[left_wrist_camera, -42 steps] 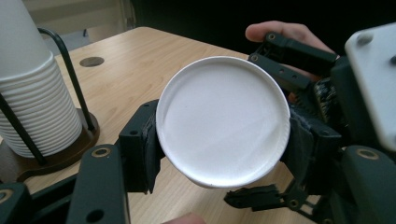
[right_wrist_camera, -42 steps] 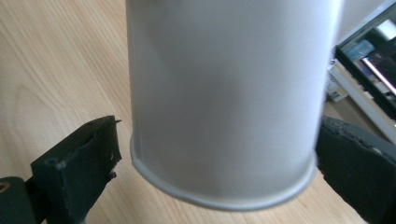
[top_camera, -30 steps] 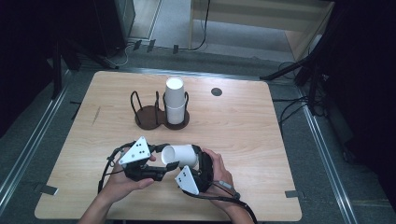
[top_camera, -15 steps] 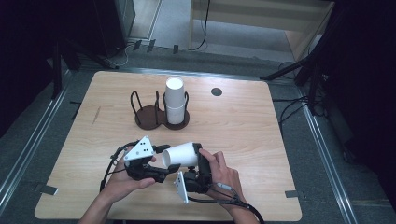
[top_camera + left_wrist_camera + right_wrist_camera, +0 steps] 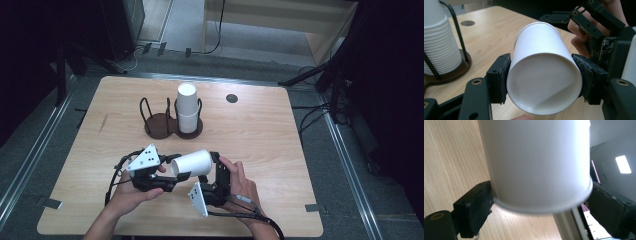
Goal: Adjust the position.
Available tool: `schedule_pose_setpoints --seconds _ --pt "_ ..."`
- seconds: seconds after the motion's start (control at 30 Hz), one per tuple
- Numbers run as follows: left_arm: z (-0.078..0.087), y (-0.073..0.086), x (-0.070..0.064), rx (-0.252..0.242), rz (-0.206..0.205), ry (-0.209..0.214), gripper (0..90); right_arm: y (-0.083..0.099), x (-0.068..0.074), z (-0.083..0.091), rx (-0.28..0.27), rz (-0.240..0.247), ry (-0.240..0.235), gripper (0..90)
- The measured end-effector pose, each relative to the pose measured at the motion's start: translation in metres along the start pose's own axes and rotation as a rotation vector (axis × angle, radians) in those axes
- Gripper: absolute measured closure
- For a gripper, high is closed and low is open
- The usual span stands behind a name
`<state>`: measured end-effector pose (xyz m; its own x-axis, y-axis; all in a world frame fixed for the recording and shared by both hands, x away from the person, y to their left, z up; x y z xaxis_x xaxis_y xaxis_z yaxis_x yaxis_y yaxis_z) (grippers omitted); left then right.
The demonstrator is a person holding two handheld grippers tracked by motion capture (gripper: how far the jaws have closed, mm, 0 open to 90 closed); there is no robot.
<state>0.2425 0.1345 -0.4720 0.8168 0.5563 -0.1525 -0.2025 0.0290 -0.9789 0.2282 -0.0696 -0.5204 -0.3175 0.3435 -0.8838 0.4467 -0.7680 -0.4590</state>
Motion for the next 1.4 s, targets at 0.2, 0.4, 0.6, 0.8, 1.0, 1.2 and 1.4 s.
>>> schedule_pose_setpoints --seconds 0.2,0.4,0.6,0.8,1.0,1.2,1.4 --pt "0.005 -0.002 0.005 -0.073 0.012 -0.048 35.6 0.007 -0.017 0.004 -0.013 -0.198 0.001 7.5" --pt "0.01 -0.002 0.01 -0.132 -0.005 -0.09 35.6 0.012 -0.033 0.006 -0.021 -0.392 0.027 6.7" --pt "0.01 -0.001 0.011 -0.168 -0.024 -0.104 35.6 0.012 -0.041 0.005 -0.021 -0.579 0.042 5.9" --pt "0.011 -0.001 0.012 -0.192 -0.034 -0.131 35.5 0.008 -0.046 0.006 -0.066 -0.757 0.061 7.1" --pt "0.014 -0.002 0.015 -0.24 -0.025 -0.158 35.3 0.01 -0.053 0.007 -0.108 -0.992 0.066 10.9" --pt "0.014 -0.003 0.015 -0.255 -0.027 -0.167 35.3 0.02 -0.053 0.005 -0.104 -1.192 0.095 13.4" --pt "0.012 -0.003 0.014 -0.27 -0.018 -0.172 35.3 0.025 -0.052 0.003 -0.093 -1.349 0.074 14.7"
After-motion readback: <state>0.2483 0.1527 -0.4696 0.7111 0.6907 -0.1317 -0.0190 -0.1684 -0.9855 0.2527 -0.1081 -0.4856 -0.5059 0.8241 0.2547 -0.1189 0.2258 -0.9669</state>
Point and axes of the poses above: each handheld gripper's, and its own axes: z roughly backward along the jaws, y roughly out of its underside, x roughly to its left, the point moved 1 cm from there along -z, roughly forward along the jaws, and after that the axes turned 13 degrees about -x, right-handed, at the moved point
